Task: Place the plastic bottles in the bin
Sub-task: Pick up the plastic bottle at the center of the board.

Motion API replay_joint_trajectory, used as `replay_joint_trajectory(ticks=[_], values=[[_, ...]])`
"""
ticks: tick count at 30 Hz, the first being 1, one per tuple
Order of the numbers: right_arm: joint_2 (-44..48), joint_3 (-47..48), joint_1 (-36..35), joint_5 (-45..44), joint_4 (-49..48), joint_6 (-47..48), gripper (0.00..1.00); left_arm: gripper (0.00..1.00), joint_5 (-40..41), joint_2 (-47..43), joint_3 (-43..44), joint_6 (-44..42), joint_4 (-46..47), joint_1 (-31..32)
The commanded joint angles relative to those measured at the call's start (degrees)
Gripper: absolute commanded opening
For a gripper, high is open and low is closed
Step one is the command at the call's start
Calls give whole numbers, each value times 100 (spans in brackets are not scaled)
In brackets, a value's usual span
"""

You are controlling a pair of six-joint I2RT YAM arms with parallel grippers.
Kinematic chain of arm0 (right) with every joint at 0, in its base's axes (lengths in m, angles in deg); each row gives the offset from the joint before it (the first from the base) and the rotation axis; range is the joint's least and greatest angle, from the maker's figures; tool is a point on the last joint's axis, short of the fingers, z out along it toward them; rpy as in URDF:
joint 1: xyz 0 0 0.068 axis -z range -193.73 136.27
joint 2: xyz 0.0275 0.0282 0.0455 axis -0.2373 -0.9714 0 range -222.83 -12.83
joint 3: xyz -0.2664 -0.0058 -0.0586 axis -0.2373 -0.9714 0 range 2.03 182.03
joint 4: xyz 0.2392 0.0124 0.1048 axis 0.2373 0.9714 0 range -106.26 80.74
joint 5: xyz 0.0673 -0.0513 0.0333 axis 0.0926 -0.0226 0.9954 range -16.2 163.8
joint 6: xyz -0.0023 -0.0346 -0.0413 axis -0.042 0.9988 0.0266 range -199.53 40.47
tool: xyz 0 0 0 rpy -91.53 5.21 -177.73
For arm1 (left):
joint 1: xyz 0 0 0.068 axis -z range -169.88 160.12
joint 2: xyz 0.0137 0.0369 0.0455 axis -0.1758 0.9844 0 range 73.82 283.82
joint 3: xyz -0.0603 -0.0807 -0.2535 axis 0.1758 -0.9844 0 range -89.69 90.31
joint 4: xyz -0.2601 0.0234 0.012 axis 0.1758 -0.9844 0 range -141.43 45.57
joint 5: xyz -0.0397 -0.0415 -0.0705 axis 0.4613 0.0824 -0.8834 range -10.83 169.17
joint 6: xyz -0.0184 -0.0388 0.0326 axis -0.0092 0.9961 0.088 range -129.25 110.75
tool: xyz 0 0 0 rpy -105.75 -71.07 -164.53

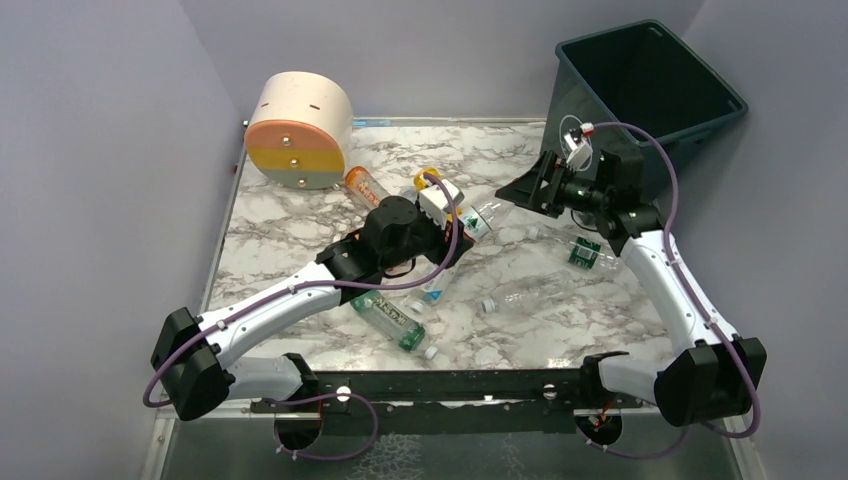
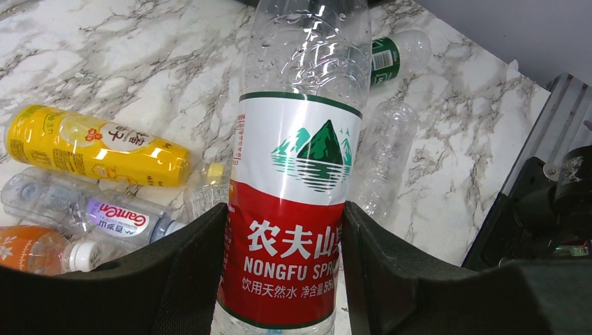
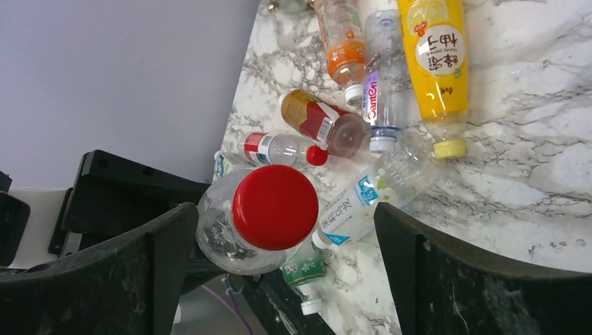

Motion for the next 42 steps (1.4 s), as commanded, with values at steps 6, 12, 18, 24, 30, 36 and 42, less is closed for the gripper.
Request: replay_joint_trajectory(ticks=[6,12,18,24,30,36,42], values=[[-134,-109,-362,139,-369,-149,100,56,-163,-76,-46,89,313,-71],[-204,-101,-565,81,-461,-202,98,56,-196,-34,-51,106,354,-76],[-234,-118,-715,35,-542,-230,93,56,-218,-20,-81,131,421,-87],[-266,-153,-826,25,-654,-291,82,56,-289,-1,-123,175,494,-97],[-270,-145,-886,-5,-687,-301,70,60,-271,4,-121,186,451,-99],[-268,-140,-917,-25,-697,-310,59,66,-186,-50,-134,194,395,-101],[-313,-97,-941,-58,-691,-294,56,85,-70,-101,-128,203,307,-105]])
